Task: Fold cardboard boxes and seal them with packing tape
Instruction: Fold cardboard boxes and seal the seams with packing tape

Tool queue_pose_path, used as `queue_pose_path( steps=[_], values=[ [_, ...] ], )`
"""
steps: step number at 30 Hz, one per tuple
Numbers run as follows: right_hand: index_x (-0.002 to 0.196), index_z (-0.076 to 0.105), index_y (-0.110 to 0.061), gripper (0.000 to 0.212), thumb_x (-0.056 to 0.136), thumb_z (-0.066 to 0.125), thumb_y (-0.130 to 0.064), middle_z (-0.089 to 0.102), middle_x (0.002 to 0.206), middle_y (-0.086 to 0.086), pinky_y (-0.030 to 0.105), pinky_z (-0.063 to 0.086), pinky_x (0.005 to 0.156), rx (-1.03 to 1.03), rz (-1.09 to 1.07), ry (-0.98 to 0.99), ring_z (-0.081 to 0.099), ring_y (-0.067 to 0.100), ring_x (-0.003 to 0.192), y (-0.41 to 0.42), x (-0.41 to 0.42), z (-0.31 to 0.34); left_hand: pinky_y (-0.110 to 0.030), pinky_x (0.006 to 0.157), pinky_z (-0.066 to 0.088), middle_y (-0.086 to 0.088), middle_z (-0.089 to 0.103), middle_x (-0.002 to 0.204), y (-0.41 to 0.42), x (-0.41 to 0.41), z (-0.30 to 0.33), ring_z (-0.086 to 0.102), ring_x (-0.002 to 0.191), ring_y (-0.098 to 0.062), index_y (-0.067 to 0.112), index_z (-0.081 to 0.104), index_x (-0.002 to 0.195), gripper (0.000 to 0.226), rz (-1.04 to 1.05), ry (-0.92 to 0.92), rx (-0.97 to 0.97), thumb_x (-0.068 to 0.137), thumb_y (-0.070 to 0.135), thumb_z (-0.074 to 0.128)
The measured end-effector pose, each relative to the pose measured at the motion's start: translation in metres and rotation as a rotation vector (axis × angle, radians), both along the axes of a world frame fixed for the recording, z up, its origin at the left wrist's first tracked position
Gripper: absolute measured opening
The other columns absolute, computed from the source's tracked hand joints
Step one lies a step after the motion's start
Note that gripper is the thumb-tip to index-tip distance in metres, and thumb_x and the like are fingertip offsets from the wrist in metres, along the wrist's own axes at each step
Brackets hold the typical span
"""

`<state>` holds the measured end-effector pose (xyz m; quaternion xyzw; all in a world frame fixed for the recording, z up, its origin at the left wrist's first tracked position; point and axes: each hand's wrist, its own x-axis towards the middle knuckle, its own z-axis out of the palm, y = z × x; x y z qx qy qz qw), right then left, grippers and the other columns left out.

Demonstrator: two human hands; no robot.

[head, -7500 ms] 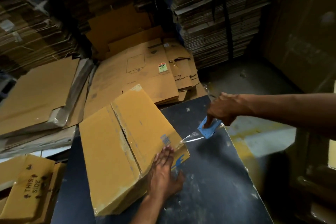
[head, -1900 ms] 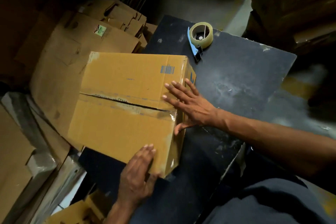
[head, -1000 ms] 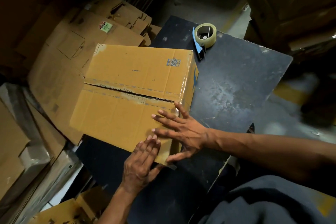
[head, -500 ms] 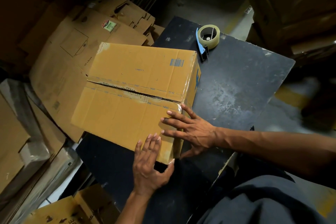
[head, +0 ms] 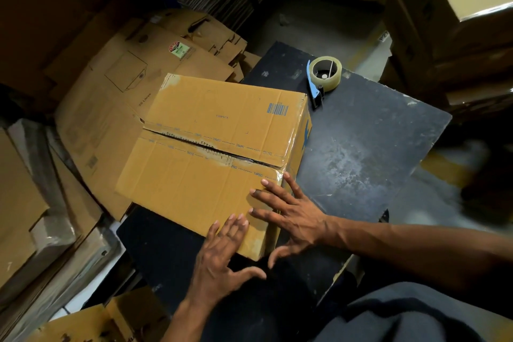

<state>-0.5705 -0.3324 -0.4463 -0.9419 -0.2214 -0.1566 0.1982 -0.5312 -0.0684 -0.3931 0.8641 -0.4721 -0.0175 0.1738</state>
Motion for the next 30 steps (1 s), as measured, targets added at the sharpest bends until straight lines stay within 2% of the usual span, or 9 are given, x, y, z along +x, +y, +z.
queue_pose_path(
  steps=[3,6,8,12,15,18,23,28,30],
  values=[
    [0.157,0.036,-0.024,0.103,0.079,0.058,-0.086,0.03,0.166,0.016,0.068,-0.001,0.122,-0.062,-0.048,0.025,0.016,0.038,0.157,0.003,-0.001,0.001,-0.048,0.116,0.041,-0.006,0.052,0.154,0.001,0.014,0.002,0.048,0.144,-0.019,0.011,0.049,0.15,0.089,-0.072,-0.077,-0.008,0.083,0.066,0.071],
    [0.161,0.03,-0.028,0.089,0.09,0.062,-0.07,0.023,0.169,0.012,0.065,-0.006,0.123,-0.186,-0.049,0.019,0.011,0.035,0.158,-0.006,-0.004,0.0,-0.044,0.117,0.04,-0.002,0.049,0.157,0.004,0.024,0.007,0.046,0.145,-0.017,0.011,0.049,0.151,0.086,-0.133,-0.077,0.0,0.082,0.052,0.08],
    [0.163,0.026,-0.03,0.09,0.091,0.057,-0.073,0.019,0.17,0.011,0.064,-0.007,0.123,-0.223,-0.043,0.021,0.008,0.034,0.158,-0.011,-0.005,0.002,-0.045,0.118,0.038,0.002,0.042,0.162,0.007,0.025,0.008,0.042,0.148,-0.017,0.014,0.046,0.154,0.091,-0.139,-0.046,0.027,0.079,0.044,0.087],
    [0.16,0.035,-0.028,0.1,0.082,0.041,-0.092,0.023,0.169,0.013,0.072,0.007,0.12,-0.165,-0.1,0.103,0.009,0.037,0.158,0.005,-0.006,0.007,-0.045,0.123,0.032,-0.004,0.05,0.156,0.001,0.015,0.002,0.044,0.147,-0.021,0.013,0.054,0.148,0.086,-0.051,-0.077,-0.038,0.085,0.07,0.071],
    [0.16,0.032,-0.035,0.088,0.089,0.045,-0.084,0.022,0.17,0.013,0.074,0.016,0.116,-0.178,-0.13,0.111,0.01,0.039,0.158,0.014,-0.012,0.001,-0.058,0.119,0.032,-0.009,0.043,0.161,-0.004,-0.005,-0.011,0.039,0.15,-0.028,0.014,0.051,0.151,0.07,0.006,-0.156,0.001,0.099,0.06,0.058],
    [0.161,0.029,-0.037,0.076,0.097,0.044,-0.074,0.019,0.171,0.011,0.075,0.013,0.116,-0.208,-0.138,0.075,0.01,0.039,0.157,0.014,-0.016,0.0,-0.064,0.12,0.027,-0.012,0.033,0.166,-0.007,-0.025,-0.017,0.032,0.153,-0.032,0.012,0.046,0.154,0.06,0.118,-0.164,0.034,0.108,0.049,0.041],
    [0.164,0.023,-0.02,0.08,0.101,0.032,-0.069,0.013,0.172,0.009,0.072,0.008,0.12,-0.168,-0.094,0.06,0.009,0.033,0.159,-0.022,0.002,0.017,-0.063,0.12,0.028,-0.014,0.037,0.163,-0.054,-0.03,0.002,0.03,0.154,-0.026,0.005,0.042,0.155,0.063,0.255,-0.131,0.052,0.107,0.045,0.035],
    [0.163,0.022,-0.008,0.09,0.098,0.038,-0.069,0.015,0.171,0.013,0.067,0.006,0.123,-0.187,-0.084,0.068,0.013,0.03,0.158,-0.092,0.046,0.032,-0.049,0.129,0.01,-0.013,0.009,0.172,-0.112,-0.023,0.005,0.007,0.16,-0.025,0.006,0.011,0.164,0.075,0.367,-0.081,0.202,0.107,0.052,0.026],
    [0.163,0.023,-0.014,0.081,0.102,0.036,-0.064,0.02,0.17,0.011,0.064,0.008,0.125,-0.275,-0.019,0.071,0.019,0.031,0.157,-0.118,0.063,0.031,-0.052,0.127,0.016,-0.013,0.004,0.172,-0.122,-0.017,-0.001,0.005,0.159,-0.028,0.008,0.004,0.164,0.071,0.383,-0.071,0.286,0.108,0.05,0.017]
  ],
)
